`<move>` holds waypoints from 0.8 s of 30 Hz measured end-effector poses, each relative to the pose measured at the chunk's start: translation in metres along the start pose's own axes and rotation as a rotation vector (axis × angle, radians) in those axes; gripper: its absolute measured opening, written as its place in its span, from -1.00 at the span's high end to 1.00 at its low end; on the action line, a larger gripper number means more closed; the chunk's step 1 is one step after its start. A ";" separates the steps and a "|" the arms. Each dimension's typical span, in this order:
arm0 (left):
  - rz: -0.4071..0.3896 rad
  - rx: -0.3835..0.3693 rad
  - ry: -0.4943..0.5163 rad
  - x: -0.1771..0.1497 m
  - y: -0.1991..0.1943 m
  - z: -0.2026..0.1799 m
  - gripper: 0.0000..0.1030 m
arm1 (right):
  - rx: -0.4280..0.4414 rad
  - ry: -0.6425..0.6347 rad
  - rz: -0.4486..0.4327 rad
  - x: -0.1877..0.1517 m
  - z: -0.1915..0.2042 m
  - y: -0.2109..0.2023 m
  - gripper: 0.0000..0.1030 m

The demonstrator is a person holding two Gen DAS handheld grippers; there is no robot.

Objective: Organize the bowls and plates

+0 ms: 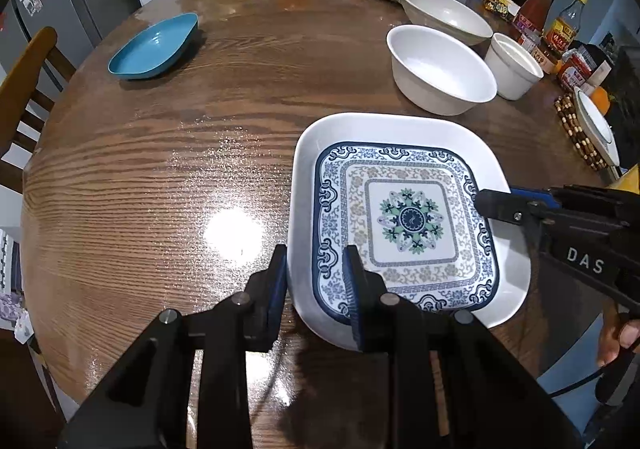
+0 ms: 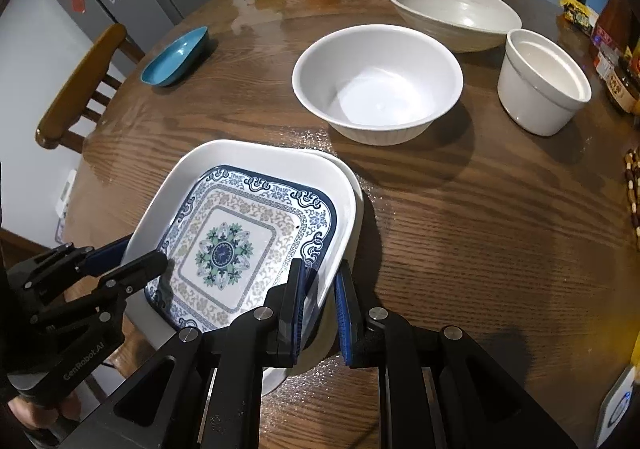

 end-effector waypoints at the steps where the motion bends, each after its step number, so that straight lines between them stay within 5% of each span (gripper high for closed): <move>1: 0.005 0.001 0.000 0.000 0.001 0.000 0.54 | -0.007 -0.010 0.000 0.000 0.001 0.000 0.68; 8: -0.011 -0.013 -0.003 0.005 -0.003 0.001 0.49 | -0.051 -0.055 -0.004 0.000 0.007 0.000 0.64; 11: -0.047 -0.019 0.010 0.011 -0.013 -0.001 0.48 | -0.078 -0.085 -0.001 0.000 0.011 0.000 0.31; 16: -0.087 -0.030 0.001 0.020 -0.025 0.002 -0.04 | -0.088 -0.113 -0.045 0.008 0.017 -0.010 0.25; 24: -0.081 0.001 -0.030 0.026 -0.025 0.018 -0.24 | 0.046 -0.006 -0.080 0.018 0.016 -0.026 0.23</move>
Point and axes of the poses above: each gripper's, at about its wrist camera, not at the fingertips, and y roughly the way its jaws point, z to its left, x to its top, the point moved 2 cm from there along y, roughly the way its jaws point, and after that the axes turned 12 degrees about -z, right-handed, at the moved point
